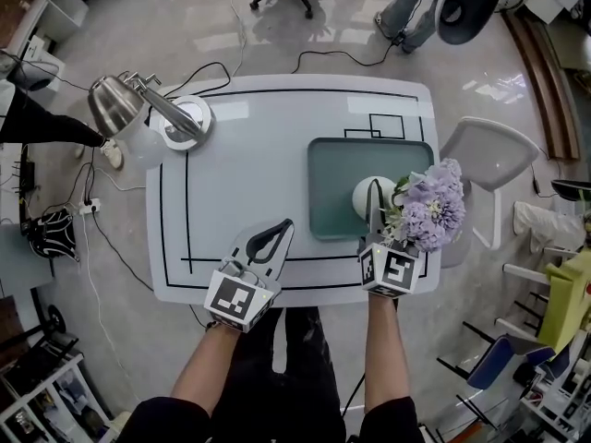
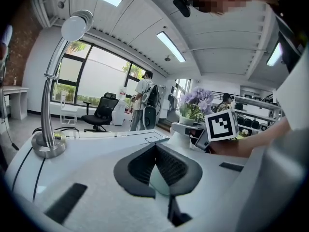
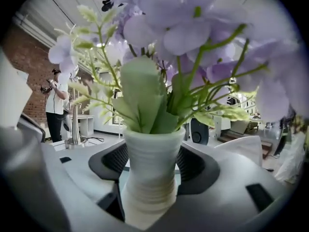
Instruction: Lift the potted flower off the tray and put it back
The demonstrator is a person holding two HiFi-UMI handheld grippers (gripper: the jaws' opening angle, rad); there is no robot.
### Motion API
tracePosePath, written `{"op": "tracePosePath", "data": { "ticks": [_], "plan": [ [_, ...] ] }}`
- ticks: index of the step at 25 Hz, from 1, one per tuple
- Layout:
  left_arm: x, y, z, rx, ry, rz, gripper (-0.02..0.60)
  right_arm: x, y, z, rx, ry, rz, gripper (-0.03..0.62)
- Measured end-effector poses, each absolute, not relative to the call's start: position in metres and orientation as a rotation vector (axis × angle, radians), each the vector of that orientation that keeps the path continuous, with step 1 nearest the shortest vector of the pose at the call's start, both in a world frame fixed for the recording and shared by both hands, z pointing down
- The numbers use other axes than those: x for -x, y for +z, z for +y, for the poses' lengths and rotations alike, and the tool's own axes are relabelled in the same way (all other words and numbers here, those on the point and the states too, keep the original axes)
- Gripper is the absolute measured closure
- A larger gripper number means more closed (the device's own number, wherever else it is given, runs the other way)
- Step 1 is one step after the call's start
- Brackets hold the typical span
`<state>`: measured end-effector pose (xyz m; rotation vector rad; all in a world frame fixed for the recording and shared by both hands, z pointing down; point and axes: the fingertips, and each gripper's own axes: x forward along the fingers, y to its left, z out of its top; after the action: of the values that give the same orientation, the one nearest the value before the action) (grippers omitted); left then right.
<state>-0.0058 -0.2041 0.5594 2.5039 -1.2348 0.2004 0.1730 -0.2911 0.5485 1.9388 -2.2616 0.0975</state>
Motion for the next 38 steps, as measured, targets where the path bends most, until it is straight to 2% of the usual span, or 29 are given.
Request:
{"op": "tracePosePath", "data": {
  "ticks": [1,3,17,28,38],
  "plan": [
    [0.007,0.559,-0.205,-2.511,0.200,-1.240,0.574,-0.174,0.549,-0.291,-1.946,0.101,-2.250,0.297],
    [0.008,0.558,-0.204,-2.519,0.195,-1.243,0.574,-0.176,0.551,-0.291,-1.953,0.110,-2.232,0.349],
    [0.022,0.556,-0.206,-2.522,0.175,-1.263,0.575,-0.171,0.518,-0.280,-1.937,0.026,-2.269,0.359],
    [0.010,0.487,-0.185,-2.666,0.178,-1.182,0.574,-0.160,0.433,-0.195,-1.905,0.058,-2.280,0.359],
    [0.009,0.452,-0.166,-2.671,0.122,-1.256,0.574,-0.157,0.399,-0.145,-1.870,0.076,-2.314,0.359]
  ]
}}
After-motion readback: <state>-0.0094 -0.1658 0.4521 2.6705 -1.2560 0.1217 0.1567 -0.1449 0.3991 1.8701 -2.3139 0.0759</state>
